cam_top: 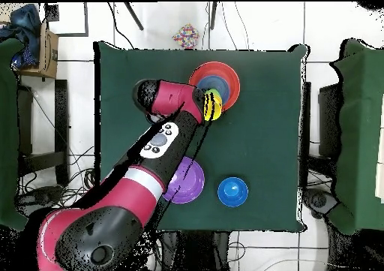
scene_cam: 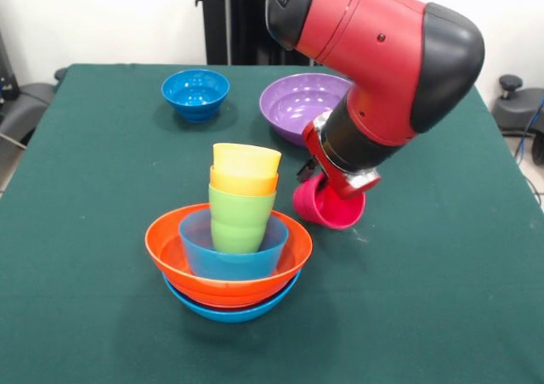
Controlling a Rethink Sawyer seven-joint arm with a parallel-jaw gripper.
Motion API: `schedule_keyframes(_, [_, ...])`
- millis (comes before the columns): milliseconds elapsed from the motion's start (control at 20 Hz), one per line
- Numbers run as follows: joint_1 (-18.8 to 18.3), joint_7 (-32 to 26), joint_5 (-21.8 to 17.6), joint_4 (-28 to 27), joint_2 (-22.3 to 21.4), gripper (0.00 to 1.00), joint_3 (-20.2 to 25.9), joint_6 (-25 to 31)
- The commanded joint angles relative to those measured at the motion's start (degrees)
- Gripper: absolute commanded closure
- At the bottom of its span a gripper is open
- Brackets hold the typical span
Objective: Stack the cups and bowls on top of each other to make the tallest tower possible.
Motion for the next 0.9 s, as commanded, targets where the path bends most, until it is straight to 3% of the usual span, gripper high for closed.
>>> schedule_keyframes(50, [1.1,9.1,-1.3,-2.5,1.7,1.0,5.0,1.0])
schedule_keyframes(450, [1.5,9.5,-1.2,-3.1,2.0,1.0,4.0,0.2])
schedule_keyframes(900, [0.8,5.7,0.0,2.1,-3.0,1.0,7.8,-10.8])
